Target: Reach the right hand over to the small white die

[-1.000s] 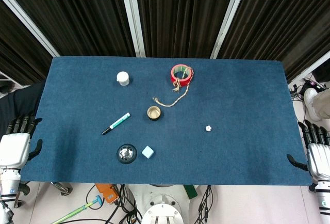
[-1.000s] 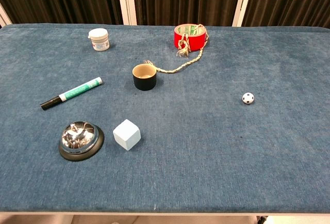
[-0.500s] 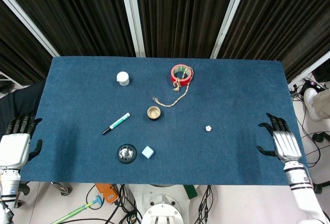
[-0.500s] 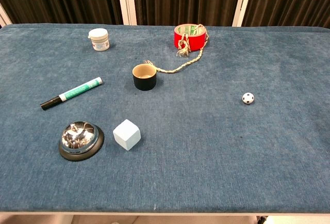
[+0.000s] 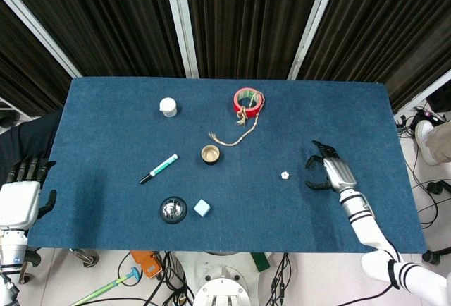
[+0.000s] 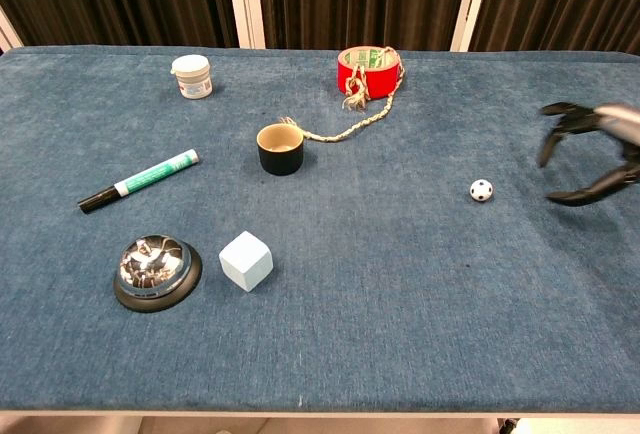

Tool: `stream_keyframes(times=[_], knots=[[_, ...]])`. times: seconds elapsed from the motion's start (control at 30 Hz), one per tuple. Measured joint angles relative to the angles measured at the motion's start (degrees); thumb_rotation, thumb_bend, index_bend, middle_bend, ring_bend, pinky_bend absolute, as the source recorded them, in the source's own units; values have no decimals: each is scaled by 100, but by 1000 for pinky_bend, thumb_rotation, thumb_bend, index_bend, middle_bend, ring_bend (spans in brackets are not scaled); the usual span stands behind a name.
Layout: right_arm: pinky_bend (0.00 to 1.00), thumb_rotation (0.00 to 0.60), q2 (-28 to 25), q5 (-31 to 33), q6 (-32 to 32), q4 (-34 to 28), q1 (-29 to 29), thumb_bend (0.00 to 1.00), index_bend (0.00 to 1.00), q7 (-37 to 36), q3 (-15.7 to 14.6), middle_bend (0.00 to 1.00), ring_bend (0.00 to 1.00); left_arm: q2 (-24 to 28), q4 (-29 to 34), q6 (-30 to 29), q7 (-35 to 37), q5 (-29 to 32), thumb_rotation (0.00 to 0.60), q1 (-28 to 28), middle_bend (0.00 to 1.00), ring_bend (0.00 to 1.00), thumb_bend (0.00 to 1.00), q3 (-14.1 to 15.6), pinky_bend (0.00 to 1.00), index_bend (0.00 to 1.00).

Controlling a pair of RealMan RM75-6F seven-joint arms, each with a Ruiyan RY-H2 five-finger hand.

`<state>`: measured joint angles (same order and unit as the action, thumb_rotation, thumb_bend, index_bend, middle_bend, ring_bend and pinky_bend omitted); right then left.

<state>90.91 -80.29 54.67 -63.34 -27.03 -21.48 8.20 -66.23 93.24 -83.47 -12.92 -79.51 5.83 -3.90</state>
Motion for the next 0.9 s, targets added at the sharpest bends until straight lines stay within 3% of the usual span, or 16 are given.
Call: stream_keyframes(times=[0.33,0.9], knots=[[21,600,433,-188,-316,461,-458,326,536,-403,-61,76,85,-15,-34,37,-19,2,600,26,0,7,410,2,95,171],[27,600,689,-235,-503,735,-759,345,570,-757,-164,76,85,-43,-36,35,-154,-20,600,35,0,7,410,31,95,172]])
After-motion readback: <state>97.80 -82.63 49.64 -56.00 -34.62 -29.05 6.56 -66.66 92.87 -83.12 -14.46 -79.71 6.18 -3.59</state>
